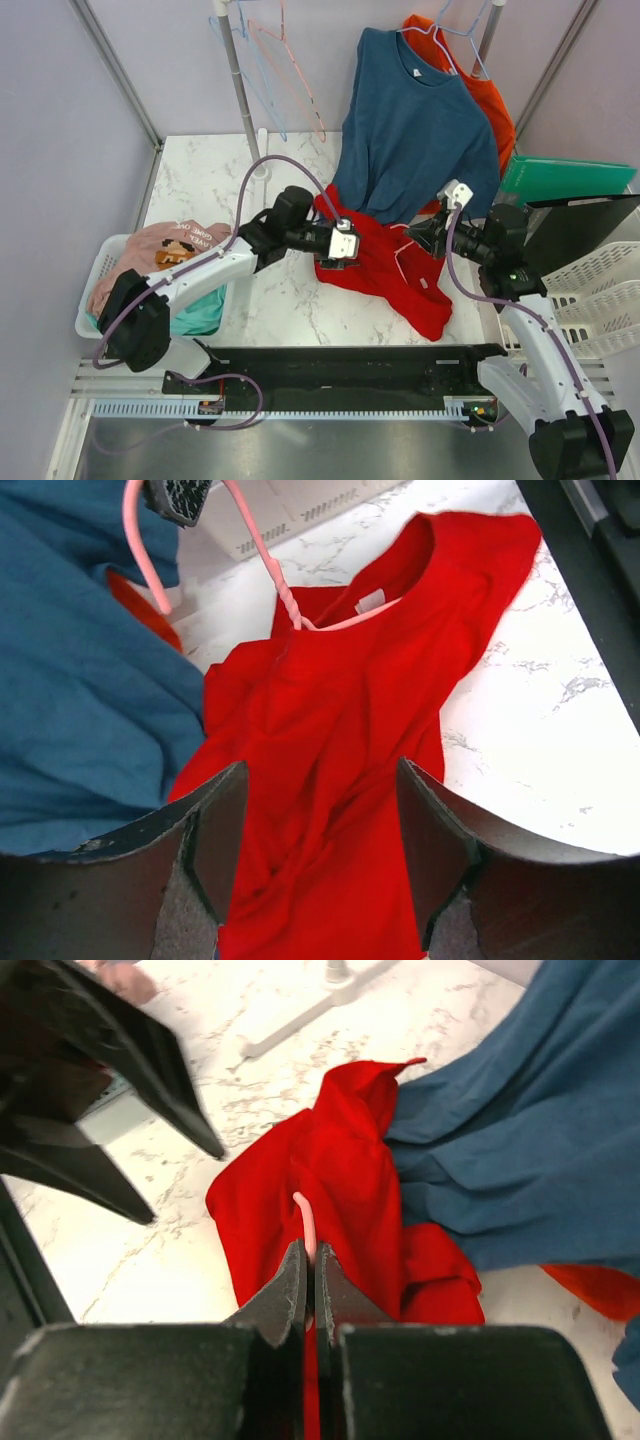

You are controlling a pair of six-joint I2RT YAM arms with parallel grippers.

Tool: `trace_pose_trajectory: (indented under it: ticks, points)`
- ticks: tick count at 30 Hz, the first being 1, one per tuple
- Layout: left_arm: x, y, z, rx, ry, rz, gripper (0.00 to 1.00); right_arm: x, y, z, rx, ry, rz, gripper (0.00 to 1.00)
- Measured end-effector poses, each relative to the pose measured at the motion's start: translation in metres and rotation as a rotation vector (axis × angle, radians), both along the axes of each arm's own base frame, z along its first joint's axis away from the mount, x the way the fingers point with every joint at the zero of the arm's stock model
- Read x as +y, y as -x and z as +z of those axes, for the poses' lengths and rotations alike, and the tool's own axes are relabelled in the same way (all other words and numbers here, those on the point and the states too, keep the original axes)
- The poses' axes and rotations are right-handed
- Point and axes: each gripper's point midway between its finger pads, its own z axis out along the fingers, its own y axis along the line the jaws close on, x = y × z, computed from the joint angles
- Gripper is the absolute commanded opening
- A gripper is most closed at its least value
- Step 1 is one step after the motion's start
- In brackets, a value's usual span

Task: Place the t-shirt on the hanger
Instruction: Pick up the hanger at the center of the board.

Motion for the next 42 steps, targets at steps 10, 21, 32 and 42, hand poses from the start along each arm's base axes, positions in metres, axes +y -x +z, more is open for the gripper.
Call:
trace_pose_trajectory:
  ticks: [10, 21, 32, 42]
  points:
    - [-0.018, -0.003, -0.044, 0.011, -0.074, -0.066, 0.62, 0.017, 0.034, -0.004, -0.043, 0.062, 0.157, 0.00]
    - [-0.028, -0.015, -0.068, -0.016, -0.134, -0.063, 0.30, 0.020, 0.039, -0.009, -0.062, 0.097, 0.198, 0.00]
    - [-0.023, -0.021, -0.072, -0.032, -0.166, -0.037, 0.02, 0.019, 0.038, -0.011, -0.058, 0.104, 0.197, 0.00]
    - [0.004, -0.042, -0.040, -0.052, -0.149, 0.068, 0.02, 0.014, 0.016, -0.016, -0.018, 0.134, 0.131, 0.00]
